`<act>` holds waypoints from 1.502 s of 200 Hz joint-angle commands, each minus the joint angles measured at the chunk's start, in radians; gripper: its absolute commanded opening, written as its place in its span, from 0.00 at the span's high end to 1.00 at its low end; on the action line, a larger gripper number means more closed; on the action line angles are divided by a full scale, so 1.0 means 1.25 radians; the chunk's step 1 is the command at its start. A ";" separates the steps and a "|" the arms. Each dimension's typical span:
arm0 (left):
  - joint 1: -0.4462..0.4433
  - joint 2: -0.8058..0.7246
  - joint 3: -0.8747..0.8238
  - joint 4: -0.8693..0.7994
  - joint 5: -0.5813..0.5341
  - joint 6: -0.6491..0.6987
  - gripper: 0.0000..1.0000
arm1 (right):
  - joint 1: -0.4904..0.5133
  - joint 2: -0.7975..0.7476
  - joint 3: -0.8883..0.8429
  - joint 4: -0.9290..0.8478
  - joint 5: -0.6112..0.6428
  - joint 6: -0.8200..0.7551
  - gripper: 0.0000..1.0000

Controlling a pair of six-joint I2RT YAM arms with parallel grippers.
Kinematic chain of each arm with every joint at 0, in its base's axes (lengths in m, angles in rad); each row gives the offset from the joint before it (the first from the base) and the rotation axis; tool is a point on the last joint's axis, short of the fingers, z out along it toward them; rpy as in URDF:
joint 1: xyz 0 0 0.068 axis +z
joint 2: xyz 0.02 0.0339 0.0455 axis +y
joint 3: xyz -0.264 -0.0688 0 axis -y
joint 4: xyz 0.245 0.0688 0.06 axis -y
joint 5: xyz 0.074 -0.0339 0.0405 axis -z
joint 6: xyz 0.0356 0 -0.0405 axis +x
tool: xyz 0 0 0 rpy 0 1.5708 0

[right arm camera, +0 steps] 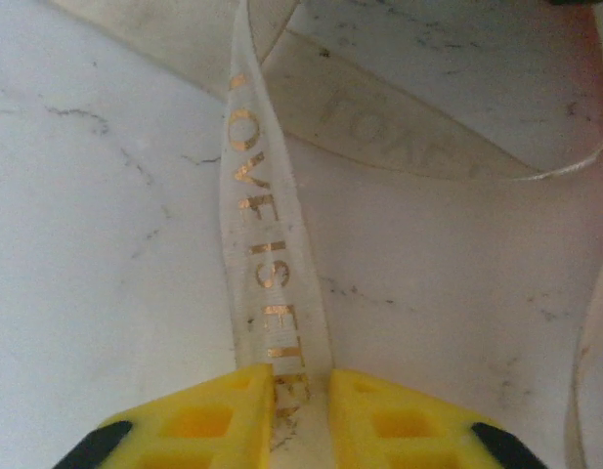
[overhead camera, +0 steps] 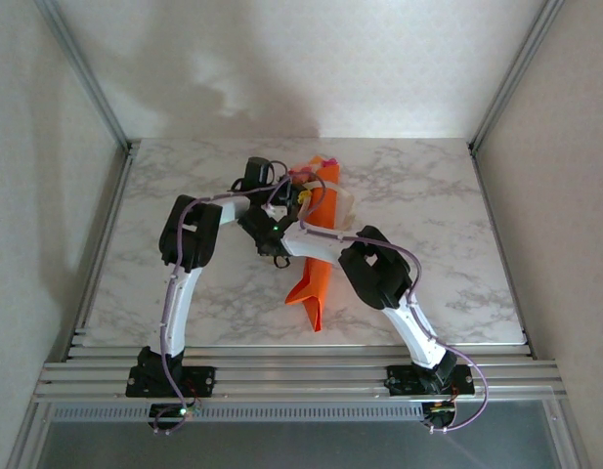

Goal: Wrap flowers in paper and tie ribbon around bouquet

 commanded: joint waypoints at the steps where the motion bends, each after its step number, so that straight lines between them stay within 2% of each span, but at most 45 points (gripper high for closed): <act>1: 0.002 0.023 -0.020 -0.034 -0.001 -0.023 1.00 | -0.016 0.069 0.029 -0.063 -0.004 0.023 0.93; 12: 0.002 0.022 -0.016 -0.036 -0.002 -0.024 1.00 | -0.016 0.057 0.020 -0.061 0.002 0.024 1.00; 42: 0.002 0.011 -0.003 -0.043 -0.005 -0.017 1.00 | -0.015 -0.044 -0.057 0.027 -0.008 -0.004 1.00; 115: -0.001 -0.032 0.042 -0.121 -0.027 0.039 1.00 | -0.013 -0.307 -0.223 0.094 -0.184 -0.002 1.00; 170: -0.001 -0.024 0.037 -0.117 -0.027 0.046 1.00 | -0.013 -0.337 -0.269 0.127 -0.211 0.025 1.00; 210: -0.003 -0.020 0.062 -0.135 -0.032 0.058 1.00 | -0.010 -0.432 -0.331 0.096 -0.249 -0.001 1.00; 265: -0.012 -0.040 0.098 -0.201 -0.043 0.104 1.00 | -0.013 -0.704 -0.485 -0.007 -0.257 -0.058 1.00; 300: -0.026 -0.074 0.087 -0.261 -0.057 0.141 1.00 | -0.062 -0.861 -0.571 -0.097 -0.223 -0.043 1.00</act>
